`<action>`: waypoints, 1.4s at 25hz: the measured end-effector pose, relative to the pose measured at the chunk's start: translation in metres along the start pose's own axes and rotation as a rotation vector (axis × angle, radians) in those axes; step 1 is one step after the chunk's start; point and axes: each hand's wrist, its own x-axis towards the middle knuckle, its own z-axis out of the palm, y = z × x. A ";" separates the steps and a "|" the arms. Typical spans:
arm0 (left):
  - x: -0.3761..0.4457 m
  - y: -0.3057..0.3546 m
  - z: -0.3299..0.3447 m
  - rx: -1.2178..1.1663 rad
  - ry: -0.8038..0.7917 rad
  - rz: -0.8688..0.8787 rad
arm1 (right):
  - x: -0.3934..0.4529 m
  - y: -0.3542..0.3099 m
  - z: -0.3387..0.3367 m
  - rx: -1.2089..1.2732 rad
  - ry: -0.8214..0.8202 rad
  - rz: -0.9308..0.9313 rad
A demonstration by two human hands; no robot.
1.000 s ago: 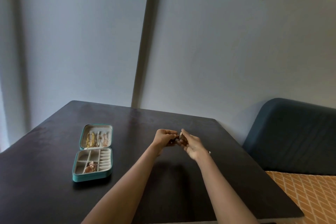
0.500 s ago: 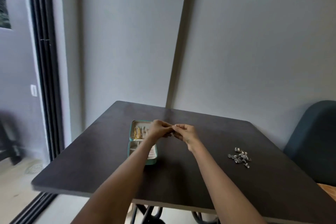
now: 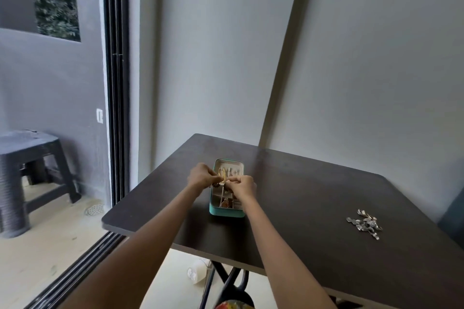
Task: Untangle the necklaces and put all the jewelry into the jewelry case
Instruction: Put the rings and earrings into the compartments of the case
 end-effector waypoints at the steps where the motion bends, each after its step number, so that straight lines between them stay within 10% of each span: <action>1: 0.000 0.001 0.003 0.007 0.000 -0.020 | -0.002 -0.001 0.001 -0.009 0.006 0.002; 12: -0.006 0.011 0.013 0.321 0.122 -0.014 | -0.006 -0.005 0.006 0.011 0.045 0.056; 35: -0.003 0.011 0.015 0.092 0.054 0.047 | 0.004 -0.001 0.006 0.027 -0.088 0.058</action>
